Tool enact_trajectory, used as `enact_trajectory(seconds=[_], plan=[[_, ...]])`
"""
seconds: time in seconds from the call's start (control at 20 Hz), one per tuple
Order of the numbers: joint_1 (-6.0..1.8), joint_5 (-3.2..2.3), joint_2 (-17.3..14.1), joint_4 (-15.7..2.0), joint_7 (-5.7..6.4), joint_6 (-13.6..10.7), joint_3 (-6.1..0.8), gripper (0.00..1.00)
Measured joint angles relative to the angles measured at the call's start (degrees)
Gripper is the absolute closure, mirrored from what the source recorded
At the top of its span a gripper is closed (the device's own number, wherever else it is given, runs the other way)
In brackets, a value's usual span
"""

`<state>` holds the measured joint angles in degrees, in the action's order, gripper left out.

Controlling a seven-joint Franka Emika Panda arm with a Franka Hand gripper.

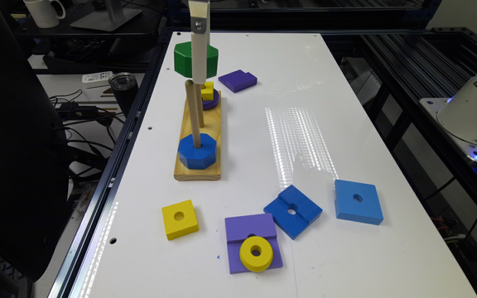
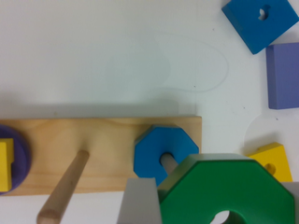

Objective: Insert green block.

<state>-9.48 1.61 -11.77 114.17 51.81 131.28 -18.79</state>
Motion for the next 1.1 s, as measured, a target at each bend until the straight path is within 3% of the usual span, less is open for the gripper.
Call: enact_trajectory(seconds=[0.3, 1.1], plan=[[0.0, -0.02, -1.5, -1.7, 0.0, 0.1, -0.14, 1.0], [0.0, -0.04, -2.3, -1.81, 0.0, 0.4, -0.16, 1.0]])
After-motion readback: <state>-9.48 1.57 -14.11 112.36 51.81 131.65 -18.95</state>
